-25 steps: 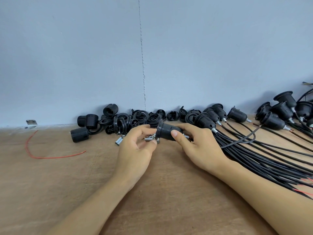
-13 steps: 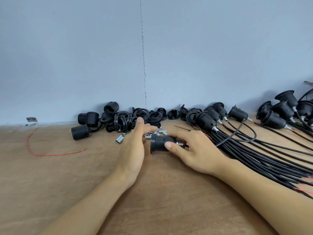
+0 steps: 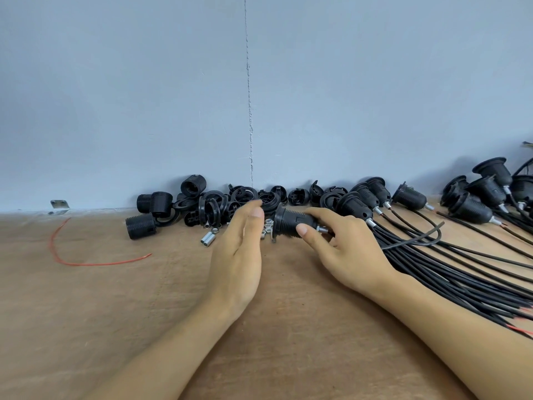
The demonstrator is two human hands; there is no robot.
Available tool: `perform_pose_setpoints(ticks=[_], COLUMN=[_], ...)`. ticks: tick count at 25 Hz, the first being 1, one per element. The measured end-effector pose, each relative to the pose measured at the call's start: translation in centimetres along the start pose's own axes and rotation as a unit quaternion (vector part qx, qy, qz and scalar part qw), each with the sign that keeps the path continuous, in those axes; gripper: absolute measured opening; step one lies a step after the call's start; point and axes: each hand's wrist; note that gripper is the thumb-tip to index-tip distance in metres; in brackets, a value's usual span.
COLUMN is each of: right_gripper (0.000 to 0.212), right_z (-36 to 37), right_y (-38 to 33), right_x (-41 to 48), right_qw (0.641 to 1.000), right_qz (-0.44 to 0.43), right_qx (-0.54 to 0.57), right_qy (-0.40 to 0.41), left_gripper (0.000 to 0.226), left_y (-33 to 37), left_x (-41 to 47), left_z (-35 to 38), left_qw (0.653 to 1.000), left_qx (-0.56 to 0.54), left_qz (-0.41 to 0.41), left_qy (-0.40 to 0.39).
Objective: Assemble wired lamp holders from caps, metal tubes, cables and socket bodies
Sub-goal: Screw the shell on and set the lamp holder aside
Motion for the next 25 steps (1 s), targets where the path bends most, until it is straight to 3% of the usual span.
perform_pose_setpoints(ticks=[3,8,10,14,17,18,20,22,25], right_gripper=[0.028,0.028,0.026,0.026,0.029,0.031,0.032,0.028,0.027], right_z=[0.0,0.1,0.2,0.2,0.2,0.1,0.1,0.2,0.2], right_y=[0.0,0.1,0.0,0.0,0.2,0.3,0.3,0.2,0.2], right_x=[-0.1,-0.1,-0.1,-0.1,0.0,0.1,0.1,0.0,0.0], right_qw=[1.000,1.000,1.000,1.000,1.000,1.000,1.000,1.000,1.000], right_qz=[-0.018,0.008,0.007,-0.001,0.012,0.021,0.027,0.017,0.015], right_qx=[-0.022,-0.015,-0.013,-0.015,-0.014,-0.003,-0.001,-0.008,-0.014], right_qy=[-0.012,0.010,0.005,-0.004,0.009,0.014,0.011,0.006,0.010], left_gripper=[0.039,0.076,0.068,0.026,0.059,0.061,0.047,0.021,0.022], left_y=[0.9,-0.1,-0.2,0.5,0.0,-0.1,-0.2,-0.1,0.2], left_x=[0.0,0.4,0.3,-0.1,0.1,0.1,0.0,0.0,0.1], left_z=[-0.2,-1.2,-1.0,-0.2,-0.6,-0.8,-0.8,-0.8,-0.6], left_qw=[0.999,0.994,0.994,0.995,0.992,0.990,0.990,0.992,0.986], left_qx=[0.014,0.093,0.096,0.097,0.123,0.132,0.127,0.120,0.162], left_qz=[-0.001,-0.011,-0.011,0.012,0.037,0.040,0.040,0.030,0.016], left_qy=[-0.037,0.055,0.045,-0.019,0.017,0.040,0.052,0.005,-0.045])
Point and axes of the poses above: each hand's wrist, its own x-axis towards the middle knuckle, its own z-axis out of the palm, y = z × x, and after that the axes turned 6 degrees about -y, right-handed
